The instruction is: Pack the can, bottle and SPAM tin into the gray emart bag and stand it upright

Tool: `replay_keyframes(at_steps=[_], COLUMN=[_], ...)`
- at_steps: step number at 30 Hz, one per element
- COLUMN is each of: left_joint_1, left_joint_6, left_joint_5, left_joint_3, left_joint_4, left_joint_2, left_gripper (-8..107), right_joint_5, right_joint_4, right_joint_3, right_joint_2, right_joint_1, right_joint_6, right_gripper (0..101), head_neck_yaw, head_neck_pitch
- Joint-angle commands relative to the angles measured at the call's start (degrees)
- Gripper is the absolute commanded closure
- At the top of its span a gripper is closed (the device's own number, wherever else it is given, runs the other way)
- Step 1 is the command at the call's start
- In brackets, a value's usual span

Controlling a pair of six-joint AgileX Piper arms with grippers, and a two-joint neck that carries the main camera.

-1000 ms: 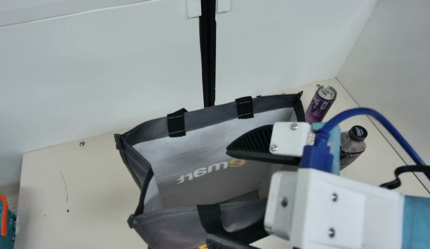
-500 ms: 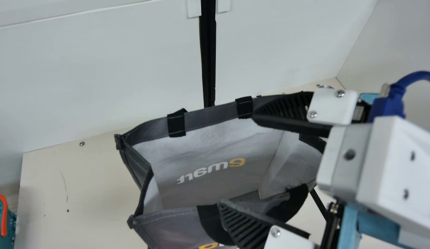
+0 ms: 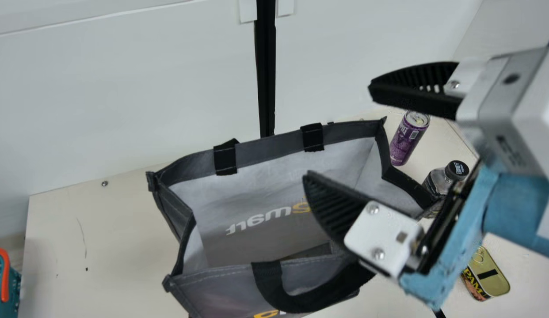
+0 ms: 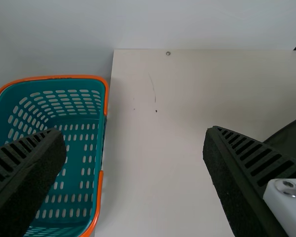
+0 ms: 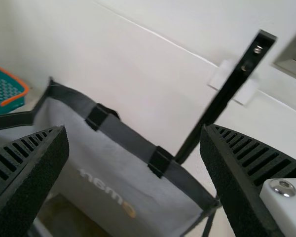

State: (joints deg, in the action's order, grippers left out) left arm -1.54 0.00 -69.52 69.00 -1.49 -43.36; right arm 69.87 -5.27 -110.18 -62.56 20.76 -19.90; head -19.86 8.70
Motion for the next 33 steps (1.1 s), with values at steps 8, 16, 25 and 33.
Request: replay_keyframes(at_steps=[8, 16, 25, 33], left_joint_1=[0.0, 0.0, 0.0, 0.0], left_joint_6=[0.0, 0.0, 0.0, 0.0], left_joint_5=[0.0, 0.0, 0.0, 0.0], left_joint_3=[0.0, 0.0, 0.0, 0.0], left_joint_4=[0.0, 0.0, 0.0, 0.0], left_joint_2=[0.0, 0.0, 0.0, 0.0], left_gripper=[9, 9, 9, 9], right_joint_5=[0.0, 0.0, 0.0, 0.0], right_joint_4=[-1.4, -3.6, -6.8, -8.7], right_joint_3=[-1.4, -2.1, -0.5, 1.2], right_joint_2=[-1.8, -3.4, -4.3, -5.2], right_joint_1=[-12.0, -21.8, -30.7, -37.1], right_joint_6=[-1.9, -5.0, -8.3, -10.1], right_gripper=[6, 6, 6, 6], head_neck_yaw=[-0.1, -0.1, -0.1, -0.1], head_neck_pitch=[1.3, 1.3, 1.3, 1.3])
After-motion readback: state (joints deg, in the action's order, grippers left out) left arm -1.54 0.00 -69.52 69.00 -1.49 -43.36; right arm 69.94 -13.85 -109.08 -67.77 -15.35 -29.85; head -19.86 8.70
